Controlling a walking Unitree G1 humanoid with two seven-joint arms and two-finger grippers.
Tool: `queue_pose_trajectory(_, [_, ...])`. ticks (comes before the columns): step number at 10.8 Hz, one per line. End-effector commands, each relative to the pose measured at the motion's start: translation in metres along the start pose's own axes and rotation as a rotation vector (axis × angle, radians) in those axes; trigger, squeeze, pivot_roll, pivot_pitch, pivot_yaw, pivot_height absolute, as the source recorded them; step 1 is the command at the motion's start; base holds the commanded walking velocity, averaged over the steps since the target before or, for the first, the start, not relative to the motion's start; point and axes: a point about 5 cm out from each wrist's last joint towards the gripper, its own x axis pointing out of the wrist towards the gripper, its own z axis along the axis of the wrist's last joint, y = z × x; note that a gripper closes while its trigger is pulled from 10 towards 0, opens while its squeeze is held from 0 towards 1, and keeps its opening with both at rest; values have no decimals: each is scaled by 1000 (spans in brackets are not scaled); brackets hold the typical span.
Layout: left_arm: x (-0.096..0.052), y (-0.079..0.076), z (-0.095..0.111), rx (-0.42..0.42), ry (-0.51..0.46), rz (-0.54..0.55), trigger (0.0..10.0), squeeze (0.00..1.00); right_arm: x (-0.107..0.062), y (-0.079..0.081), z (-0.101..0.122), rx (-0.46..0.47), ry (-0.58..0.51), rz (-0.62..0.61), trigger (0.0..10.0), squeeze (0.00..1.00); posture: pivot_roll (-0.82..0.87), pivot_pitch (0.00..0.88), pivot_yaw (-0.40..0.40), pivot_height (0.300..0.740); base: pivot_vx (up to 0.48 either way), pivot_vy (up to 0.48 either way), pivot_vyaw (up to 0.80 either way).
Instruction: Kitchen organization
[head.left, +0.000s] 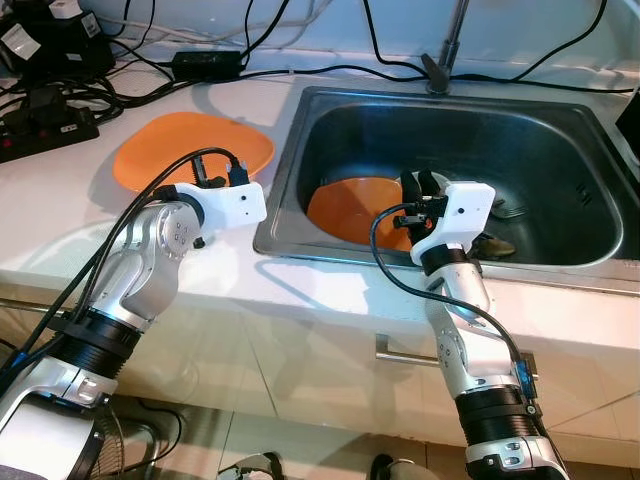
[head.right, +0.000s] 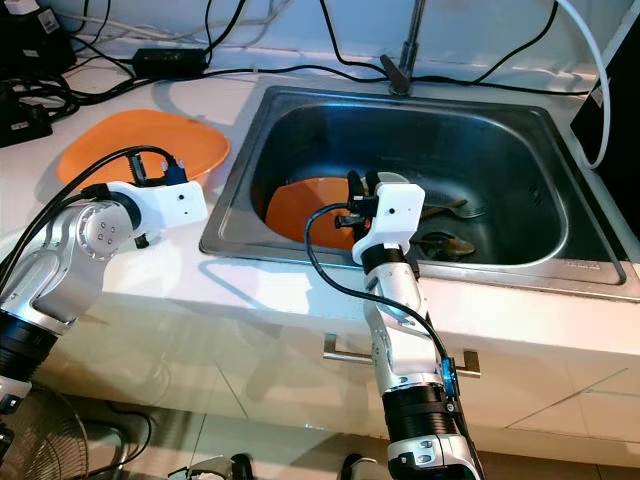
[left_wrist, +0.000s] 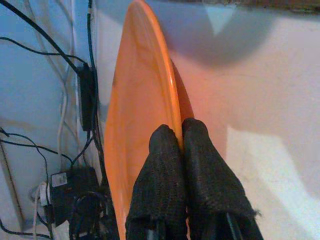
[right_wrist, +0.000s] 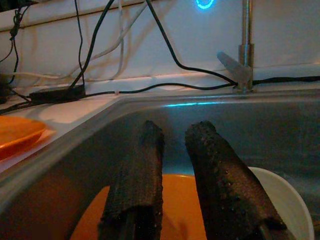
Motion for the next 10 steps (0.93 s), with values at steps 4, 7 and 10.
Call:
queue_pose_trajectory(4, [-3,32,28,133,-130,303,10000,0,-4,-3,-11,17,53,-14,10000,0,62,93,25,740,0,0,0])
queue_pose_trajectory(7, [-6,26,57,120,-286,338,10000,0,1,-4,-7,40,42,-24,10000,0,59,83,23,740,0,0,0])
queue_pose_trajectory(10, [-14,20,87,121,-503,356,10000,0,17,-10,16,158,-2,-50,10000,1000,58,68,24,740,0,0,0])
